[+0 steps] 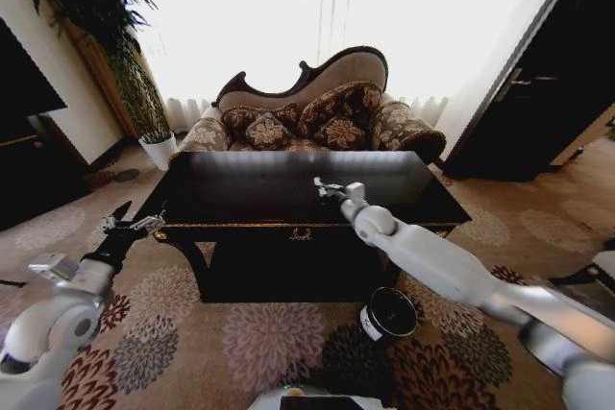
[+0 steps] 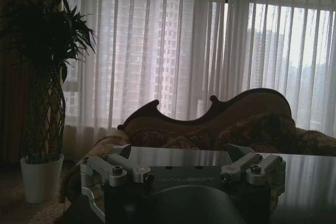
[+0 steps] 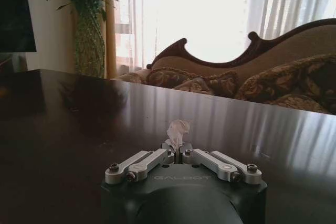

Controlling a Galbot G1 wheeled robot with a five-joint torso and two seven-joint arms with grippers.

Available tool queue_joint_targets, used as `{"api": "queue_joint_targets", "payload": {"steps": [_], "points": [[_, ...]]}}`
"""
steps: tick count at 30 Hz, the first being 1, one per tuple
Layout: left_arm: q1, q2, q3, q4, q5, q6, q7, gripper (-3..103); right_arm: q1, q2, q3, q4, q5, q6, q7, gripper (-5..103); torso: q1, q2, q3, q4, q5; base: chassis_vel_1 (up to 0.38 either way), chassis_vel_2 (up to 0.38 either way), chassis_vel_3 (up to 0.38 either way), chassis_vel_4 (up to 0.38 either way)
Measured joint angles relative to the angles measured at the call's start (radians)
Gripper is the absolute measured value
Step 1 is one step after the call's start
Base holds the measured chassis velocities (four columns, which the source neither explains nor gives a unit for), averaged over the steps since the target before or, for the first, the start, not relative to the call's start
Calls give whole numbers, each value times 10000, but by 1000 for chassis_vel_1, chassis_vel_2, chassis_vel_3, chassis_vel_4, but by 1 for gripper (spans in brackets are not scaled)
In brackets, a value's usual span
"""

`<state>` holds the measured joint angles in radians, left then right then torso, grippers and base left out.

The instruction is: Move to the front of the table and place the trash on the table into the trash bin.

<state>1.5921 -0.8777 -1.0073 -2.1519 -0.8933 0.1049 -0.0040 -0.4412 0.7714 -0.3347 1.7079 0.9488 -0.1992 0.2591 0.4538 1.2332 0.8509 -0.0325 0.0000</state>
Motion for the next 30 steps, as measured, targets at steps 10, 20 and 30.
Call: {"api": "queue_joint_targets", "payload": {"steps": [10, 20, 30], "points": [[0, 0, 1, 0, 0, 0, 1, 100, -4267, -789, 4215, 1572, -1154, 489, -493, 2, 0, 0, -1, -3, 1, 0, 0, 0, 0], [0, 0, 0, 0, 0, 0, -2, 100, -7954, 625, 7768, 2374, -3084, 1511, -906, 2, -1, 1, -1, 0, -1, 0, 0, 0, 0], [0, 0, 0, 0, 0, 0, -1, 100, -9550, 1961, 8959, 2233, -4470, 3460, -1700, 2, -1, 1, -1, 1, -4, 0, 0, 0, 0]]}}
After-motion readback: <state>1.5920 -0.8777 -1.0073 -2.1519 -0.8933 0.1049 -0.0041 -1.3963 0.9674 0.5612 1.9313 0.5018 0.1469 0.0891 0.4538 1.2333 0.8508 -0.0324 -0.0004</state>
